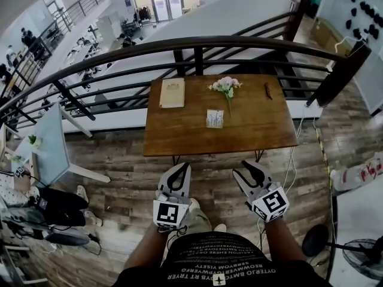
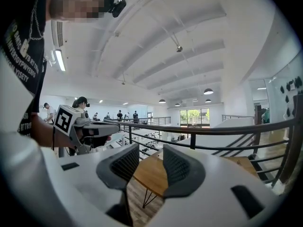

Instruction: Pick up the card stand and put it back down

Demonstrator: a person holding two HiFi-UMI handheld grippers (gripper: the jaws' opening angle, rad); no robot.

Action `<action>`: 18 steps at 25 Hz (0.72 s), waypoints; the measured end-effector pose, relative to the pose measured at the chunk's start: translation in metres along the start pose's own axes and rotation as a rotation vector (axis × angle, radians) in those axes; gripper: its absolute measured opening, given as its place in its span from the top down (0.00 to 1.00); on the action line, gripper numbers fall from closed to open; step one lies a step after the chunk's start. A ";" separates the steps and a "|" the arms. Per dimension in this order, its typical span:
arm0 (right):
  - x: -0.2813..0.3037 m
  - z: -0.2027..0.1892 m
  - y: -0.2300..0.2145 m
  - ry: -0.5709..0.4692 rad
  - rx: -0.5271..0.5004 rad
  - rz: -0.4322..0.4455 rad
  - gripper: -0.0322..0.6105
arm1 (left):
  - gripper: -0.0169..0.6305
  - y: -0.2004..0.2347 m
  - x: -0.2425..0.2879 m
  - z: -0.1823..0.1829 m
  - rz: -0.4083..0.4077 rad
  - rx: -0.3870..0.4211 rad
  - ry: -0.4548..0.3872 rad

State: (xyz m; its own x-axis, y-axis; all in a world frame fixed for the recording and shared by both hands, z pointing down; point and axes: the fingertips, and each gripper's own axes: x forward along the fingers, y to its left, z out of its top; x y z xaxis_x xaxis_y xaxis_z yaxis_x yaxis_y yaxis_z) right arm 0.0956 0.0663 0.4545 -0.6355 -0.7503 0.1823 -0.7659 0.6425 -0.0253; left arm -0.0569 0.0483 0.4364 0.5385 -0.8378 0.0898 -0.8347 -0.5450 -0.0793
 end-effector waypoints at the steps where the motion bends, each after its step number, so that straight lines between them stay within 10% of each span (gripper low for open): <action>1: 0.006 -0.001 -0.001 0.002 0.002 0.000 0.71 | 0.94 0.005 0.003 -0.002 0.000 -0.003 0.004; 18: 0.094 0.004 -0.036 0.050 0.015 -0.043 0.71 | 0.94 0.072 0.075 -0.009 -0.049 -0.006 0.008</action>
State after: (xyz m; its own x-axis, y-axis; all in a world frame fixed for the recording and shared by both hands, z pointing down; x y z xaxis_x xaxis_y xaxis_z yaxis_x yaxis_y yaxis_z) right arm 0.0634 -0.0275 0.4688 -0.5967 -0.7680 0.2326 -0.7938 0.6074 -0.0310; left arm -0.0778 -0.0533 0.4460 0.5777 -0.8099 0.1014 -0.8082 -0.5850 -0.0683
